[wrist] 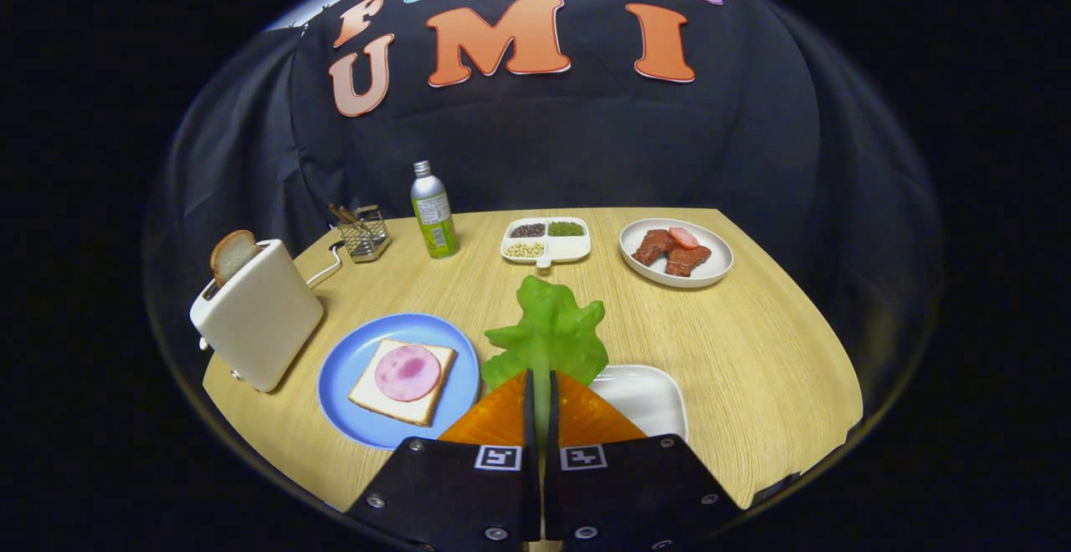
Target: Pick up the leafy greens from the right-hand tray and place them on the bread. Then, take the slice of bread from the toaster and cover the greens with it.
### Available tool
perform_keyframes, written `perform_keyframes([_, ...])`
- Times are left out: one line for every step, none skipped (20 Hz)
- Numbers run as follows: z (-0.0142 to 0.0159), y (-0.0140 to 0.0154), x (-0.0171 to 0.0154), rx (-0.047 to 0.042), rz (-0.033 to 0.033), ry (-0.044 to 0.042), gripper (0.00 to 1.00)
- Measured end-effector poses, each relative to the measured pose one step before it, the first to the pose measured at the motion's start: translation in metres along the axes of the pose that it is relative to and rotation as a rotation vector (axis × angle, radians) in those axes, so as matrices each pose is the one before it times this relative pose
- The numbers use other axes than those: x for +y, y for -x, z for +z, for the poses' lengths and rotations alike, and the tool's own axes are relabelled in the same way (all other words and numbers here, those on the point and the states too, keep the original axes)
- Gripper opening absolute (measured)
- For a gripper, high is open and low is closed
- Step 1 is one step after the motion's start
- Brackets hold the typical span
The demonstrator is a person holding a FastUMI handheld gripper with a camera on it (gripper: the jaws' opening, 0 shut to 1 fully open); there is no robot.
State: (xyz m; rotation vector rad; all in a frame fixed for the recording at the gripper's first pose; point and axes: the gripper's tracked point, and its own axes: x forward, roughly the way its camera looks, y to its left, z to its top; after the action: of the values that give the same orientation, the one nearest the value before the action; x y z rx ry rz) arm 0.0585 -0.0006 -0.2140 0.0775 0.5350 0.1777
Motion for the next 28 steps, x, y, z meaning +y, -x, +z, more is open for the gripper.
perform_keyframes([0.00182,0.00159,0.00703,-0.00170,0.01054,0.00320,0.03])
perform_keyframes([0.00223,0.00028,0.00718,-0.00526,0.00937,0.00619,0.02])
perform_keyframes([0.00149,-0.00084,0.00637,-0.00259,0.00787,0.00736,0.03])
perform_keyframes([0.00108,0.00045,0.00709,-0.00036,0.01077,0.00487,0.03])
perform_keyframes([0.00029,-0.00057,0.00707,0.00038,0.01245,0.00337,0.03])
perform_keyframes([0.00025,-0.00122,0.00748,0.00264,0.01370,0.00259,0.03])
perform_keyframes([-0.00100,-0.00219,0.00724,0.00300,0.01092,0.00513,0.03])
perform_keyframes([-0.00089,-0.00212,0.00668,0.00345,0.00932,0.00730,0.03])
perform_keyframes([-0.00037,0.00005,0.00700,0.00173,0.01004,0.00622,0.03])
perform_keyframes([-0.00017,-0.00209,0.00674,0.00067,0.01027,0.00568,0.03])
perform_keyframes([-0.00032,-0.00078,0.00670,0.00344,0.01217,0.00482,0.03])
perform_keyframes([-0.00092,-0.00115,0.00609,0.00471,0.00943,0.00345,0.03])
perform_keyframes([-0.00176,-0.00251,0.00519,0.00513,0.01049,0.00307,0.03])
perform_keyframes([-0.00059,-0.00331,0.00544,0.00350,0.00773,0.00270,0.03])
perform_keyframes([0.00010,-0.00172,0.00475,0.00299,0.00719,0.00276,0.03])
perform_keyframes([0.00006,-0.00203,0.00455,0.00239,0.00579,0.00309,0.03])
perform_keyframes([-0.00149,-0.00102,0.00344,0.00358,0.00375,0.00267,0.03])
perform_keyframes([-0.00107,-0.00317,0.00321,0.00548,0.00593,0.00250,0.03])
perform_keyframes([-0.00153,-0.00175,0.00351,0.00504,0.00370,0.00230,0.03])
perform_keyframes([-0.00129,-0.00231,0.00236,0.00469,0.00382,0.00284,0.03])
perform_keyframes([-0.00148,-0.00289,0.00265,0.00562,0.00307,0.00297,0.03])
perform_keyframes([-0.00200,-0.00348,0.00239,0.00820,0.00324,0.00452,0.03])
perform_keyframes([-0.00297,-0.00371,0.00369,0.00819,0.00368,0.00472,0.03])
perform_keyframes([-0.00238,-0.00358,0.00273,0.00711,0.00181,0.00659,0.03])
perform_keyframes([-0.00159,-0.00188,0.00211,0.00458,0.00113,0.00864,0.03])
perform_keyframes([-0.00229,-0.00187,0.00257,0.00432,0.00064,0.00699,0.03])
perform_keyframes([-0.00228,-0.00329,0.00204,0.00598,0.00092,0.00544,0.03])
perform_keyframes([-0.00316,-0.00352,0.00082,0.00857,-0.00303,0.00649,0.03])
